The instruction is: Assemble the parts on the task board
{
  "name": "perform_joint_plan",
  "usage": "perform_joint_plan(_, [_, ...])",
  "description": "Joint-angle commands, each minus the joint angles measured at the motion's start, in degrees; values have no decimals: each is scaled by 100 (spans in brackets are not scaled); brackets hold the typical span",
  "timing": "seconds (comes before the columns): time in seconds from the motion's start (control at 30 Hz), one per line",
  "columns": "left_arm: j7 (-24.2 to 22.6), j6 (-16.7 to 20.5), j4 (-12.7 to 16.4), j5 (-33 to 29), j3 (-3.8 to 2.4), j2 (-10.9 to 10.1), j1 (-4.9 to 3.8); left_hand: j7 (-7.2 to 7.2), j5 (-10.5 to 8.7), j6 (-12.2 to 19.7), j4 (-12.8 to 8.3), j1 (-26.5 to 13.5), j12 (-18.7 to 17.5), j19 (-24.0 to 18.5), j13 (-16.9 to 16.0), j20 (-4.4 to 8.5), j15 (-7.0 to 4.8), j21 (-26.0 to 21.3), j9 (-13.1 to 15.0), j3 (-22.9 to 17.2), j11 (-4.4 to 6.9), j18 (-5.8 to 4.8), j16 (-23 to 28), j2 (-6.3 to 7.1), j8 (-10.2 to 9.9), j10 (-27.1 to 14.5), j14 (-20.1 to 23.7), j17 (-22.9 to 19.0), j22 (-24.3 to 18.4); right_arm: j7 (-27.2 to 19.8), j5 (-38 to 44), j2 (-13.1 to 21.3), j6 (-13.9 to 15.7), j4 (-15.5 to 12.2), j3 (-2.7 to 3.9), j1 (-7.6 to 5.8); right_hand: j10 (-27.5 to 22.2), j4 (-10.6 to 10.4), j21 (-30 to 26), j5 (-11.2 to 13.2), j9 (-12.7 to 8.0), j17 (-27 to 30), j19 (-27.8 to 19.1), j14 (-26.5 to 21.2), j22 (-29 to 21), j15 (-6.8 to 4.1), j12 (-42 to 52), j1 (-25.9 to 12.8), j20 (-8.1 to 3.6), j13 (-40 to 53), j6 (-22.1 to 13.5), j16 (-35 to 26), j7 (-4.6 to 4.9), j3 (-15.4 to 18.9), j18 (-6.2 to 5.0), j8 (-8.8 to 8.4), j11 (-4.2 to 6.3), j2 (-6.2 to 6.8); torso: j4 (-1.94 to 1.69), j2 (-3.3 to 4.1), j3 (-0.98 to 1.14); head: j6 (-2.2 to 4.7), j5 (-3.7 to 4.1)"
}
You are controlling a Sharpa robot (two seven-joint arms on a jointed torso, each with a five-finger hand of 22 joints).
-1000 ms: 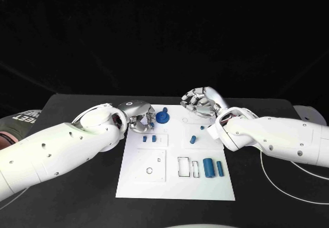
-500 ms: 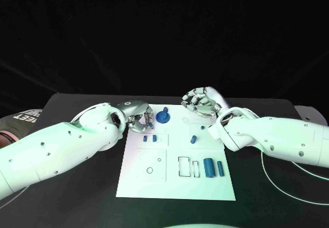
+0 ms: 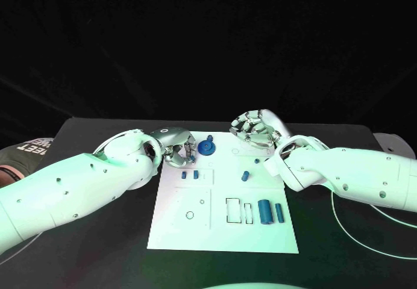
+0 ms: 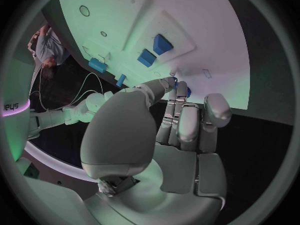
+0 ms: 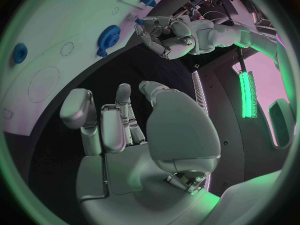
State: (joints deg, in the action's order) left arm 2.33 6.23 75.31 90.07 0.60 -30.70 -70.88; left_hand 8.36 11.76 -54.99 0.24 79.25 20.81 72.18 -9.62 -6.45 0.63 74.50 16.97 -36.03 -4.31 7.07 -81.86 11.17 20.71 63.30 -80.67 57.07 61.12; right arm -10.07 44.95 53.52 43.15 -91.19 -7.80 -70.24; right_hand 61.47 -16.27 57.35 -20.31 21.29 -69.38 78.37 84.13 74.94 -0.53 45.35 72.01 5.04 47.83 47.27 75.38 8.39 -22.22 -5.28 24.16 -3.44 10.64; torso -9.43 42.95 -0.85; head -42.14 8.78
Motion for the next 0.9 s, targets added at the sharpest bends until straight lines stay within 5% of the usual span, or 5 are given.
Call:
perform_joint_plan(0.03, [-20,-138,3,-43,-2,21,-5,4,8,-46,7,-58,-26,20,-6,24,-26,2,8,15,-13,-59,34,9,-39,40,8,-7,-10,-61,22,0,-8,-15,1,1,15,-2,-34,-36,5,1,-26,34,62,-39,-26,-23,5,-5,-19,-19,-11,-22,-81,23,8,14,-3,-3,1,-7,7])
perform_joint_plan(0.9, [161,-321,-6,-51,3,37,-5,0,8,-62,17,-65,-41,11,-9,32,-29,-8,13,20,-9,-55,55,-4,-41,55,29,-84,-25,-64,22,3,-4,-21,1,1,15,-2,-34,-36,5,1,-26,34,62,-39,-26,-23,5,-5,-19,-19,-11,-22,-81,23,8,14,-3,-1,-3,-20,14])
